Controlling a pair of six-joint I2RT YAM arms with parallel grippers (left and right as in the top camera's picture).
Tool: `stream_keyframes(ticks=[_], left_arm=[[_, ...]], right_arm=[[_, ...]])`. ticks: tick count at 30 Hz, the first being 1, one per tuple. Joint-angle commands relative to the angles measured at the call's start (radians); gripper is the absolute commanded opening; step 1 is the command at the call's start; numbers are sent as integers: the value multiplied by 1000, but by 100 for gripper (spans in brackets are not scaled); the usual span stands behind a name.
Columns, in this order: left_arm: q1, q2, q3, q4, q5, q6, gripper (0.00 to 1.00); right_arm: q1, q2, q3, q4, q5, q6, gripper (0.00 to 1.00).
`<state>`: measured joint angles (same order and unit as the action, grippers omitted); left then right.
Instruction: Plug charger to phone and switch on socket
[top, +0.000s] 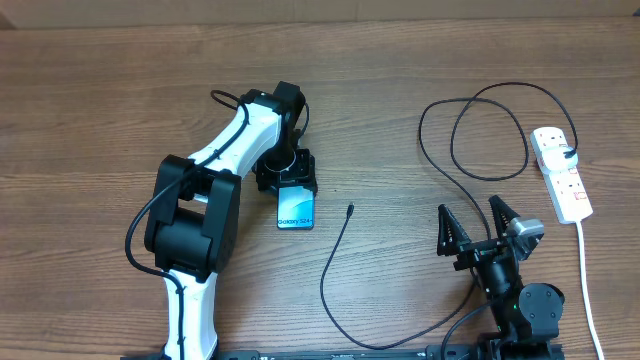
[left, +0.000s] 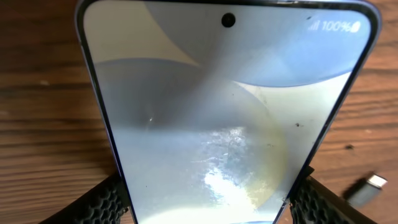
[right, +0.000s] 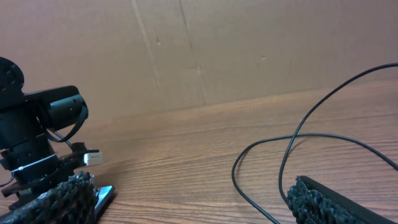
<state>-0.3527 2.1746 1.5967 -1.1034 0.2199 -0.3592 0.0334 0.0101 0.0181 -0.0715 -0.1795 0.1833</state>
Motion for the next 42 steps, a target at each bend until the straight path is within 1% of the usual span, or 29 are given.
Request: stream_keyframes(ticks=[1,8,15,19,26,30,33,36,39,42], left_arm=[[1,-37,-9,-3,128,58,66],[14,-37,-9,1,337,143,67],[61,-37,-9,2,492,185,68],[82,-37,-9,-2,602,244,68],[99,-37,-9,-7,703,285,68],[110,-37,-9,-13,787,311,68],[117,-37,-9,-32,837,343,69],[117,-37,-9,-43,851,365,69],[117,-37,-9,-44,851,364,68],[117,-37,-9,-44,851,364,68]], right_arm=[[-1,-7,-10,5,-2,-1,100],[-1,-7,-10,5,-2,-1,100],[-1,-7,-10,5,-2,-1,100],[-1,-7,-10,5,-2,-1,100],[-1,-7,-10,12,21,-1,100],[-1,-7,-10,3,27,0,100],[-1,-7,-10,10,-63,59,100],[-1,-7,-10,18,-146,209,100],[-1,-7,0,35,-275,229,100],[-1,-6,60,-21,-300,240,100]])
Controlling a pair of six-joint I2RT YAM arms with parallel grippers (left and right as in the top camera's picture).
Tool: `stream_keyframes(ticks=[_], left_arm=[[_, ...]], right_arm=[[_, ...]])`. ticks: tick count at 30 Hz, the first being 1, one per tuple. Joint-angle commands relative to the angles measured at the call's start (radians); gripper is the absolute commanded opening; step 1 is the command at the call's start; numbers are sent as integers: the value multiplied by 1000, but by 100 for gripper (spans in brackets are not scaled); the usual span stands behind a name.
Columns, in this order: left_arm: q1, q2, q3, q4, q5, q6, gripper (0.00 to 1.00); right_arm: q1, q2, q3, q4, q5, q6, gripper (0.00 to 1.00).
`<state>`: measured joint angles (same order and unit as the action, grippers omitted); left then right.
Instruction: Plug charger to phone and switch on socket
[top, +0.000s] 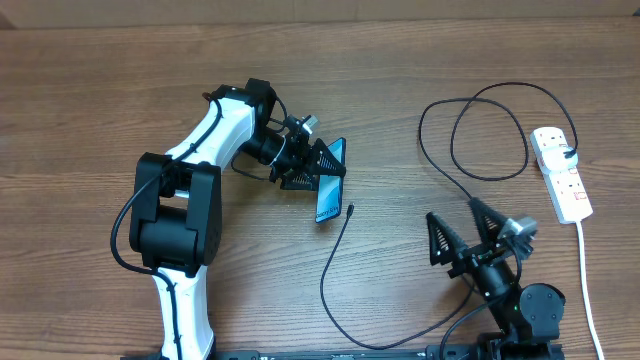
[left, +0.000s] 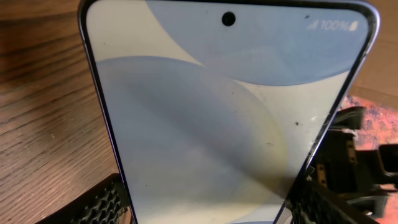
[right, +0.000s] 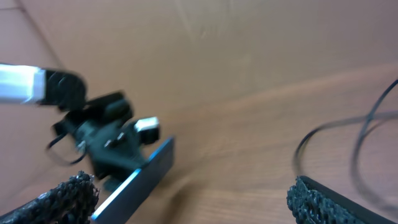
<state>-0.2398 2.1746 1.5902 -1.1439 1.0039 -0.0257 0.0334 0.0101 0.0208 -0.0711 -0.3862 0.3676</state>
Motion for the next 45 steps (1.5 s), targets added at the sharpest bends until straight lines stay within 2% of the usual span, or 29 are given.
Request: stream_keyframes(ticks=[1,5,9,12,14,19,21,22,25,29,37,45], left_arm=[[5,-37,-2,-4,67,31,68],[5,-37,-2,-3,67,31,69],[5,-37,-2,-3,67,31,69],[5,-37,-2,-3,67,30,69],[5,-37,-2,-2,67,30,69],[5,-37,-2,0,67,30,69],[5,-37,-2,-1,67,30,70],[5,-37,-2,0,67,30,70],[5,-37,-2,0,67,30,70],[5,-37,-2,0,67,26,70],[5,-37,-2,-1,67,26,70],[5,-37,-2,-1,67,26,70]], right_arm=[[-2,-2,94,-53,-81,55,100],[-2,92,332,-249,-25,13,100],[-2,348,678,-563,73,-28,100],[-2,562,925,-779,79,-105,100],[-2,694,1077,-896,72,-107,100],[-2,937,1332,-1036,-35,-107,100],[0,993,1361,-1040,-77,-105,96],[0,1021,1363,-1039,-120,-97,88],[12,1096,1358,-1071,-165,-64,75],[77,1204,1358,-1117,-130,-65,69],[259,1389,1354,-1092,-40,-1,68],[437,1564,1353,-992,-6,60,69]])
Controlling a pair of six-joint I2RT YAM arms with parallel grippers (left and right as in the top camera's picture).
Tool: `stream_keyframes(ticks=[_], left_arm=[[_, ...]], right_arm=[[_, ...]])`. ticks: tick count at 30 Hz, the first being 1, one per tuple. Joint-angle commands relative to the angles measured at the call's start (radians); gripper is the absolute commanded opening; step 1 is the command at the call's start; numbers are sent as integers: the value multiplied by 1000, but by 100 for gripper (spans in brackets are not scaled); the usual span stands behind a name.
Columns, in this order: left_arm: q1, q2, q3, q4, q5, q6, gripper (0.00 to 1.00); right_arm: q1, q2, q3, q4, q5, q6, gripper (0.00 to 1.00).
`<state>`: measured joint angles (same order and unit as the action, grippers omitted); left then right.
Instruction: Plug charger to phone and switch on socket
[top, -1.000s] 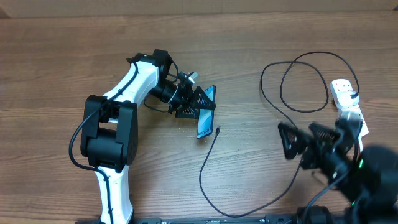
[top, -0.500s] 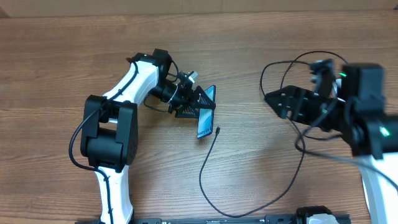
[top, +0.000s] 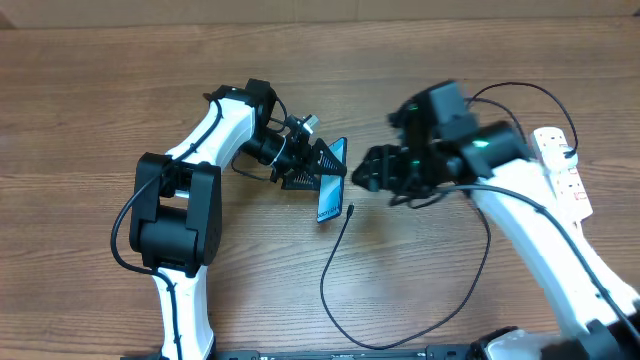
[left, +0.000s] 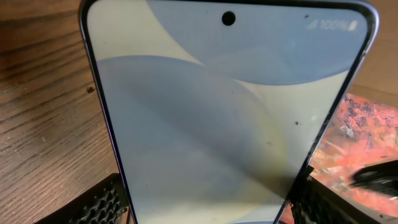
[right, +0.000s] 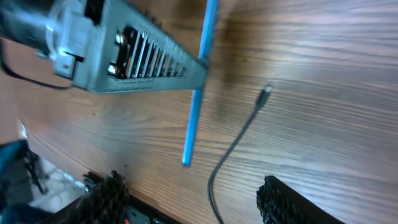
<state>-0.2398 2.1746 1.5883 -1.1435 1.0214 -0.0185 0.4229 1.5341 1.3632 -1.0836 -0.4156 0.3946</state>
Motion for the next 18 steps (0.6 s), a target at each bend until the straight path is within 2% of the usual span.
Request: stream_keyframes(ticks=[1,6,10,14,18], left_arm=[[5,-37,0,-1,49,19,70],[5,-37,0,-3,50,19,71],[5,-37,0,-5,54,18,71],[5,-37,0,-7,83,16,71],[5,-37,0,-7,98,24,71]], right_arm=[[64,61,11,32,32,47,69],[127,139,11,68,128,108,69],[168,194,11,149,129,112,68],[179,235,11,193,181,194,64],[179,269,11,219,187,212,59]])
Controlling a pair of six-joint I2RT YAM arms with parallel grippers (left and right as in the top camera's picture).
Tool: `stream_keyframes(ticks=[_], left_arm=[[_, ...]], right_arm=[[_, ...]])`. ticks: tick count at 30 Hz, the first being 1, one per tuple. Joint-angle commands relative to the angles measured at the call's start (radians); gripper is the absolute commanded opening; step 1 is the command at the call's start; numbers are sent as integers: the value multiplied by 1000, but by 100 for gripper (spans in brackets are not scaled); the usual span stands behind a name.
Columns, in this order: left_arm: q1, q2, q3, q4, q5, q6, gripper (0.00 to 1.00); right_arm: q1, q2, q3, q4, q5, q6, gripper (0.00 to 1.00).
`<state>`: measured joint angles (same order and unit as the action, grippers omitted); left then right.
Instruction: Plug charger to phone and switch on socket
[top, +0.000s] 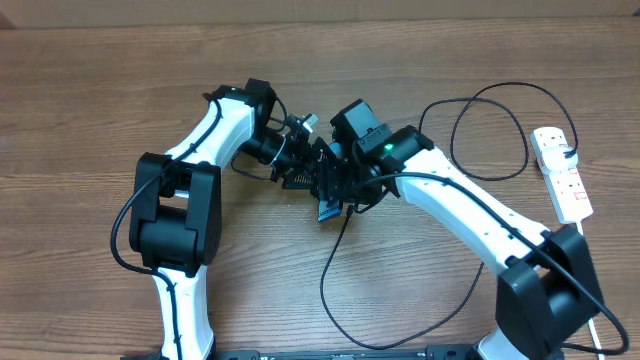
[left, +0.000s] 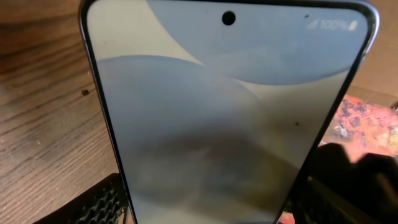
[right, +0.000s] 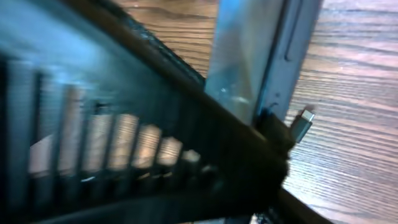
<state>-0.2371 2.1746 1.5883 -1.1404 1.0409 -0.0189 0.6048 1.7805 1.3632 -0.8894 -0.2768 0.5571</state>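
Observation:
The phone (top: 328, 203) is held up on its edge above the table, with my left gripper (top: 315, 178) shut on it. Its lit screen (left: 224, 118) fills the left wrist view, and one mesh finger (left: 102, 202) shows at its lower left. My right gripper (top: 347, 192) sits close against the phone's right side, right over the free end of the black charger cable (top: 327, 270). The right wrist view is blurred. It shows the phone's edge (right: 273, 56) and the metal USB-C plug (right: 303, 124) just beside it; my own fingers there are lost in dark blur.
A white power strip (top: 561, 174) lies at the table's right edge, with the cable plugged into its far end. The cable loops widely across the right half of the table and along the front. Both arms crowd the middle.
My right gripper has moved left and down from beside the phone to right against it, over the cable's plug end. The left gripper still holds the phone in the same place.
At first the phone lay flat on the table with my left gripper on it, while the right arm was parked at the front right. Then the left held the phone raised and tilted on edge. The right arm later reached across towards it and is now at the plug.

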Motion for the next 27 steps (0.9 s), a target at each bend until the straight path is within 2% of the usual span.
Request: stream_keyframes(ticks=[1,3,8,15,19,22,24,27], left_arm=[[2,-37,0,-10,77,24,71],[2,-37,0,-8,76,24,71],[2,-37,0,-4,75,24,71],[2,-37,0,-3,75,24,72],[2,-37,0,-3,75,24,74],[2,-37,0,-3,75,24,84],[2,-37,0,-4,76,32,94],[2,-37,0,-10,79,63,96]], right_arm=[[-3,23,11,27,48,50,55],[-4,23,11,33,48,49,46],[-3,23,11,37,48,50,38],[-3,23,11,51,48,50,4],[-3,23,11,51,48,49,4],[-4,23,11,51,48,41,4],[-6,23,11,52,53,37,4],[-29,16,13,50,37,36,4]])
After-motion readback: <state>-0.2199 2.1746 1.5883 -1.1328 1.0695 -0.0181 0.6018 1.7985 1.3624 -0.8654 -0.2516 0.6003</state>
